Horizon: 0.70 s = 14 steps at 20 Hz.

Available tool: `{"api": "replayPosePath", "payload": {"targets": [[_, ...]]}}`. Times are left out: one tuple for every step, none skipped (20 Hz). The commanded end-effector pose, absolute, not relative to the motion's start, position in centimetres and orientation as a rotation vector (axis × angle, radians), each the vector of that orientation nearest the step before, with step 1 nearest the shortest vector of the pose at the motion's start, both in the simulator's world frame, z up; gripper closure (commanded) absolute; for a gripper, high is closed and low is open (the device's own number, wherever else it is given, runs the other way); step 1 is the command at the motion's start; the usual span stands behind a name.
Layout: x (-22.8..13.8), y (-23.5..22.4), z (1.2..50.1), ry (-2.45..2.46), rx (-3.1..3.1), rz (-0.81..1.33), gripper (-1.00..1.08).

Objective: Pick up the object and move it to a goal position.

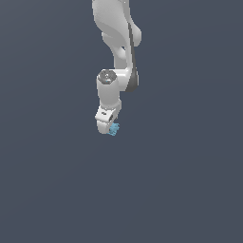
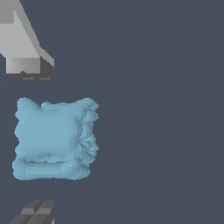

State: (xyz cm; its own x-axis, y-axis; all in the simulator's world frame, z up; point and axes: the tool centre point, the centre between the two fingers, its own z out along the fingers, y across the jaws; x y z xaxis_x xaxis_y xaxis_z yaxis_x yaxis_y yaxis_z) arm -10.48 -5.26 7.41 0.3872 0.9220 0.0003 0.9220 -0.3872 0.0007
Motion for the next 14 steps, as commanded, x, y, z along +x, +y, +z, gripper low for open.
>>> {"api": "replayPosePath", "payload": {"targets": [[-10.6, -5.2, 6.2, 1.741, 2.615, 0.000, -0.92], [-10.6, -5.3, 5.8, 1.741, 2.615, 0.000, -0.92], [-10.6, -5.2, 5.3, 1.742, 2.615, 0.000, -0.92], [-10.6, -5.3, 5.0, 1.742, 2.615, 0.000, -0.92], [-10.6, -5.2, 4.7, 1.743, 2.614, 0.000, -0.92], [-10.6, -5.2, 4.5, 1.743, 2.614, 0.000, -0.92], [-10.5, -5.3, 4.3, 1.743, 2.614, 0.000, -0.92], [-10.5, -5.3, 4.2, 1.743, 2.614, 0.000, -0.92], [-10.5, -5.3, 4.1, 1.743, 2.614, 0.000, -0.92], [-10.5, -5.3, 4.1, 1.743, 2.614, 0.000, -0.92], [-10.5, -5.3, 4.1, 1.743, 2.614, 0.000, 1.08], [-10.5, -5.3, 4.1, 1.743, 2.614, 0.000, 1.08], [-10.5, -5.3, 4.1, 1.743, 2.614, 0.000, 1.08], [-10.5, -5.3, 4.1, 1.743, 2.614, 0.000, 1.08]]}}
